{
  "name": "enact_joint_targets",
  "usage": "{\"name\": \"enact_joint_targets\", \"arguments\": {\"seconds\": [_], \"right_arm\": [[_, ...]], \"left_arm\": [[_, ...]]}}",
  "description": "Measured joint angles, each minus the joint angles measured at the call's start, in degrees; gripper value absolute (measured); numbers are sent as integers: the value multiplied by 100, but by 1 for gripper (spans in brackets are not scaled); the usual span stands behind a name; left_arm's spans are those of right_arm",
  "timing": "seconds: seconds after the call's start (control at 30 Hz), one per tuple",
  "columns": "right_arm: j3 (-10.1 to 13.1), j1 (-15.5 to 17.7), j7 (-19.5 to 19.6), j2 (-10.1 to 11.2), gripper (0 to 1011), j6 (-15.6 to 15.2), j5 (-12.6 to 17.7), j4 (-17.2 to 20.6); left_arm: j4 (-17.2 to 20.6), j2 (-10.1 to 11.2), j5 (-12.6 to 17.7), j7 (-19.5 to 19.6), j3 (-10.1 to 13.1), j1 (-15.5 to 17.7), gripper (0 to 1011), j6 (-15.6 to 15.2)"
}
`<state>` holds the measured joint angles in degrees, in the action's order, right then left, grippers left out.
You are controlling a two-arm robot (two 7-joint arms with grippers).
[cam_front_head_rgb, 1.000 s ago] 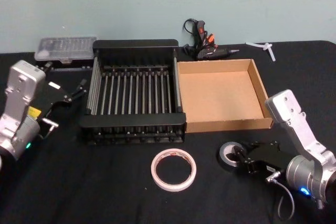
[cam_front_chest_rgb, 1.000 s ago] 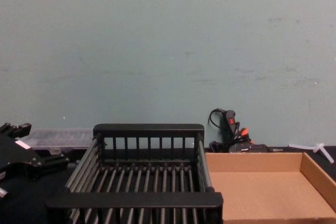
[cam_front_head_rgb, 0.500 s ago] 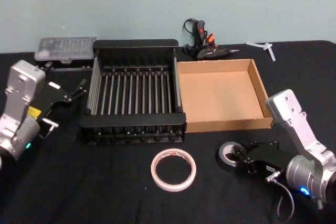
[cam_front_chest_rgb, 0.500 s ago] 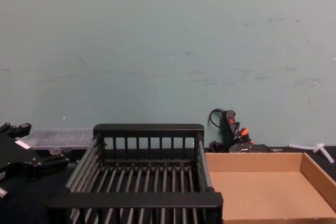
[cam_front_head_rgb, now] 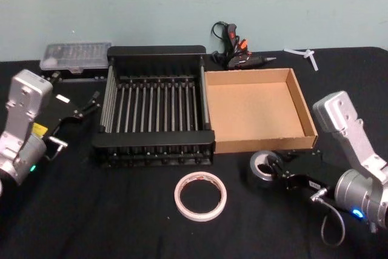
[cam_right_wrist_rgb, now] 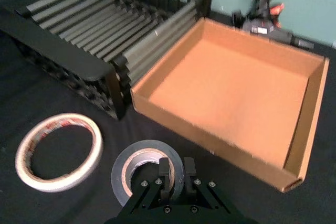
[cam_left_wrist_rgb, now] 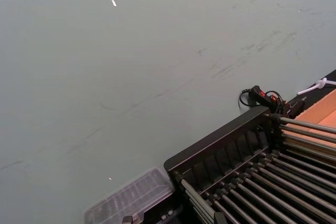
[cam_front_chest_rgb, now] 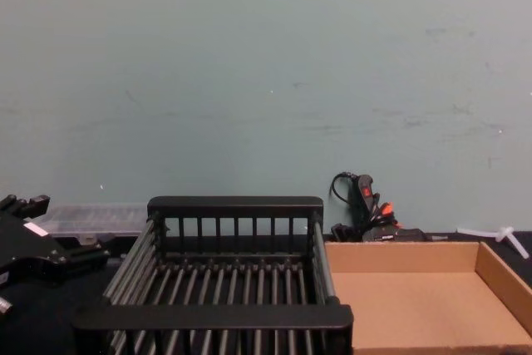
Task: Pick up the white tape and place it into the black box , Pick up the silver tape and place it into the brown box.
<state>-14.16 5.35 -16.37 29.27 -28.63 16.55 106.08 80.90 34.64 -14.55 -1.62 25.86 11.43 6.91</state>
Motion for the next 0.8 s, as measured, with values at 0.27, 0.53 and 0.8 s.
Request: {"name": "enact_joint_targets", "arguments": {"seconds": [0.27,0.53,0.8], "right_arm": [[173,33,-77,60,166,265,28,333],[270,-158,136,-105,166,684,-153,267],[196,-698,355,-431,165,1174,-606,-288]], "left_arm": [[0,0,0,0,0,0,1001,0],[0,0,0,0,0,0,1001,0],[0,0,0,0,0,0,1001,0]]}}
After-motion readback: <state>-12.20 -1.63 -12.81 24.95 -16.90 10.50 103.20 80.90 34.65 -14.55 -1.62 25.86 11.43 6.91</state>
